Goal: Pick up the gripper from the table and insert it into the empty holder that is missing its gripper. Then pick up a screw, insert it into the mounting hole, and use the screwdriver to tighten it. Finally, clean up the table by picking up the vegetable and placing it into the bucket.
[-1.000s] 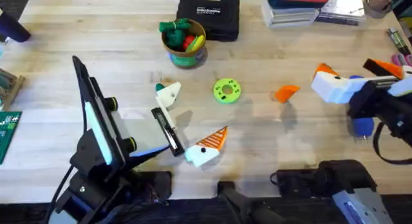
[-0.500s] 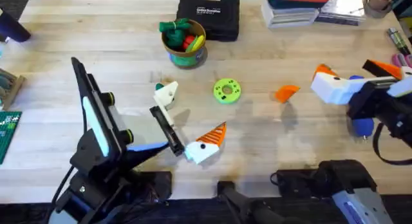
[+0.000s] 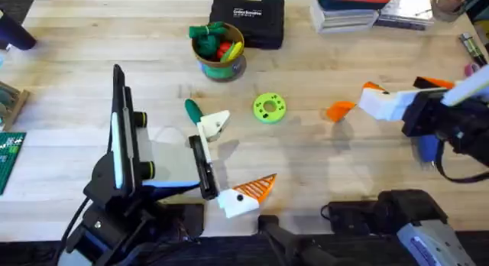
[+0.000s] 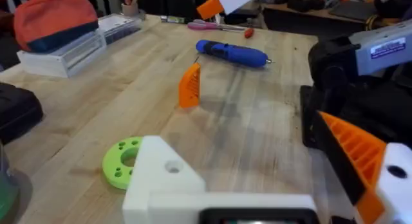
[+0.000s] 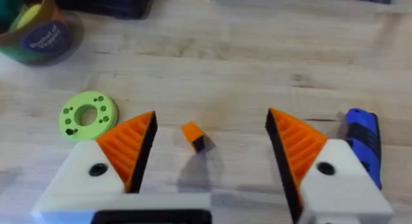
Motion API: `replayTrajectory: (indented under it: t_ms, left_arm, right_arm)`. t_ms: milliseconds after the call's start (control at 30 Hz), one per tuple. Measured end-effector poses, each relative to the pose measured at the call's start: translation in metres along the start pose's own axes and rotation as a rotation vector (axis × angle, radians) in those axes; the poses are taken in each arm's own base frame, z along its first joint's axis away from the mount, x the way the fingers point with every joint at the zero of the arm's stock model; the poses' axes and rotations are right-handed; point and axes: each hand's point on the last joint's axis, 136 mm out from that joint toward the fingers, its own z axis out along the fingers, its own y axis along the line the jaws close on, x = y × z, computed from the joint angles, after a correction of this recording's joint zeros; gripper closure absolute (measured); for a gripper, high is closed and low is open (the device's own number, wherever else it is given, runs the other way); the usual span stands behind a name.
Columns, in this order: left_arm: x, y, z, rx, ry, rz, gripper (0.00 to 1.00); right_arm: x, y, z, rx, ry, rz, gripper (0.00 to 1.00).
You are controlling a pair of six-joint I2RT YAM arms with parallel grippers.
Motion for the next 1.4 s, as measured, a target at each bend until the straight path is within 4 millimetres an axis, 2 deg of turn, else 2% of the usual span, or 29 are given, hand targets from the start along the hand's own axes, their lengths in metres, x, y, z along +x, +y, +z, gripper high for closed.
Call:
replayTrajectory:
  t_ms: [200, 333, 467, 667, 1100, 1133, 1167, 1267, 1400]
  left_arm:
    - [0.001, -0.010, 0.000, 0.055, 0.004, -0.006, 0.015]
    - [0.001, -0.014, -0.001, 0.080, 0.005, -0.008, 0.015]
    - [0.002, -0.016, -0.001, 0.094, 0.006, -0.009, 0.015]
    - [0.002, -0.017, -0.001, 0.097, 0.007, -0.020, 0.015]
    - [0.002, -0.017, -0.001, 0.097, 0.009, -0.069, 0.015]
    - [0.002, -0.017, -0.001, 0.097, 0.009, -0.071, 0.015]
    - [0.002, -0.017, -0.001, 0.097, 0.009, -0.072, 0.015]
    - [0.002, -0.017, -0.001, 0.097, 0.010, -0.072, 0.015]
    - [0.002, -0.017, -0.001, 0.097, 0.010, -0.073, 0.015]
  right_arm:
    - [0.011, 0.015, 0.009, -0.072, 0.265, -0.087, 0.008]
    - [0.014, 0.029, 0.018, -0.138, 0.382, -0.211, 0.008]
    - [0.030, 0.038, 0.032, -0.183, 0.506, -0.356, 0.008]
    - [0.052, 0.033, 0.055, -0.166, 0.650, -0.450, 0.008]
    - [0.073, 0.031, 0.080, -0.169, 0.768, -0.477, 0.008]
    - [0.075, 0.031, 0.081, -0.170, 0.774, -0.477, 0.018]
    - [0.078, 0.031, 0.083, -0.172, 0.789, -0.478, 0.100]
    - [0.080, 0.031, 0.084, -0.173, 0.800, -0.479, 0.188]
    - [0.083, 0.030, 0.086, -0.174, 0.815, -0.483, 0.355]
